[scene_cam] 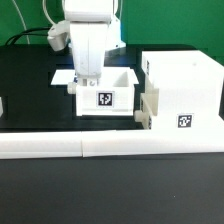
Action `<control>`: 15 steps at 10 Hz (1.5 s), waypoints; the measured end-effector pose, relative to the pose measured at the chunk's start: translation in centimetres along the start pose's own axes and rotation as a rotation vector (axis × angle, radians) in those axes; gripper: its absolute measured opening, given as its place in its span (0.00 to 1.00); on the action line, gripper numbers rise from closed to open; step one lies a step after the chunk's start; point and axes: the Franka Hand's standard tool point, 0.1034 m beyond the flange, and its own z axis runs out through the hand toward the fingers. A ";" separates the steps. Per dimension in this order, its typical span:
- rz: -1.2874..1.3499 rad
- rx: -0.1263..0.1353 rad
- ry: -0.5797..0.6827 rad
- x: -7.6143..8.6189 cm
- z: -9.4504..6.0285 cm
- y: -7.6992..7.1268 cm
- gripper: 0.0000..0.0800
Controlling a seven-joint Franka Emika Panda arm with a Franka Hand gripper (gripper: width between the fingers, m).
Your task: Assemble drawer
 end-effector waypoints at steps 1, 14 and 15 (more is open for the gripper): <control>0.000 0.002 0.000 0.0 0.1 -0.1 0.05; 0.008 -0.036 0.013 2.2 0.0 0.6 0.05; 0.007 -0.028 0.011 2.3 0.0 0.5 0.05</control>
Offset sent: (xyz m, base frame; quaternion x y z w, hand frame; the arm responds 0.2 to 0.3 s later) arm 0.0000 0.0000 0.0000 0.0000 0.0000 0.0000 1.0000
